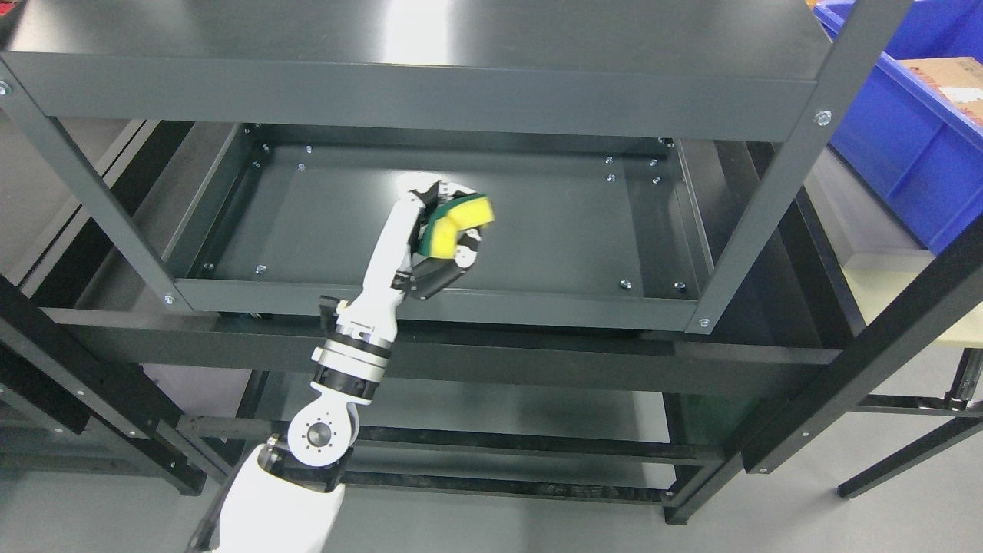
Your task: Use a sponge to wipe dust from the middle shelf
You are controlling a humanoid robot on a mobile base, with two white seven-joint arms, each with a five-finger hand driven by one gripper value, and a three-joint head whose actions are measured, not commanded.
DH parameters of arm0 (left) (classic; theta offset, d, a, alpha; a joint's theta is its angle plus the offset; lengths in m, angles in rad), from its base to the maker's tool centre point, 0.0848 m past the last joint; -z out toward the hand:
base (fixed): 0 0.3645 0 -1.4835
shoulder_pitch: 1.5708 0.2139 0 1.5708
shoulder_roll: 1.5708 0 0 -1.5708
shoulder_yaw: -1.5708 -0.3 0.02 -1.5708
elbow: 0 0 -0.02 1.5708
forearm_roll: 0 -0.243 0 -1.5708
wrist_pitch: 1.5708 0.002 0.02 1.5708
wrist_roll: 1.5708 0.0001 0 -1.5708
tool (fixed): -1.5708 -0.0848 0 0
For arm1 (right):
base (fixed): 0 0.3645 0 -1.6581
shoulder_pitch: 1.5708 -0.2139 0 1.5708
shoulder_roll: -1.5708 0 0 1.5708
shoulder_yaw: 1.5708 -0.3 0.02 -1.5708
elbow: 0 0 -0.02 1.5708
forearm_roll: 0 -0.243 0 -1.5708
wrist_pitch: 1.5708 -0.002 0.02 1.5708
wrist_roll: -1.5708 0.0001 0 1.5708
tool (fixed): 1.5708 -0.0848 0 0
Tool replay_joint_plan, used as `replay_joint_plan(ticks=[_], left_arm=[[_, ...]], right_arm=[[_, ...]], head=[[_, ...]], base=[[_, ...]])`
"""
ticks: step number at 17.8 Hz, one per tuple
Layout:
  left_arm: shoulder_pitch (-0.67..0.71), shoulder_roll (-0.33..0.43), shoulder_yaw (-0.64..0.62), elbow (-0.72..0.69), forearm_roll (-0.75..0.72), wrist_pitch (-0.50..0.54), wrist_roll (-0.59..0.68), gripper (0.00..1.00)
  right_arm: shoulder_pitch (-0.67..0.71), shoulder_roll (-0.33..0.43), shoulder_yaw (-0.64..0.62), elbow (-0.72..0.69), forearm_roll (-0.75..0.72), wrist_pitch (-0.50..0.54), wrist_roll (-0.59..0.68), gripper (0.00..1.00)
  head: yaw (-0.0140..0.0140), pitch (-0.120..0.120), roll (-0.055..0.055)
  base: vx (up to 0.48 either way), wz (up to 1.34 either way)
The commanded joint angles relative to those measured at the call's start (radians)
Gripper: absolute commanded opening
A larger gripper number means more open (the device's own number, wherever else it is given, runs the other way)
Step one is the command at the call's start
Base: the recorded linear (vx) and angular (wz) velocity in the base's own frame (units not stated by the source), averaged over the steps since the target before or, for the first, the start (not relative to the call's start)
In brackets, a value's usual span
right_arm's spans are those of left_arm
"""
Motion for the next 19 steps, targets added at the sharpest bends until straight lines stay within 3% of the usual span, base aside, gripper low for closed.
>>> replay_joint_plan(ticks=[1, 19], left_arm=[[0.113, 0.003, 0.199, -0.093, 0.136, 0.031, 0.001, 0.0], [0.116, 0.003, 0.226, -0.099, 0.161, 0.048, 0.001, 0.0]], right_arm=[[0.0, -0.017, -0.001, -0.017, 0.0, 0.0, 0.001, 1.0], [0.0, -0.017, 0.001, -0.017, 0.0, 0.0, 0.001, 1.0]], head=[[0.0, 0.0, 0.0], [0.0, 0.0, 0.0]], base=[[0.0, 0.0], [0.0, 0.0]])
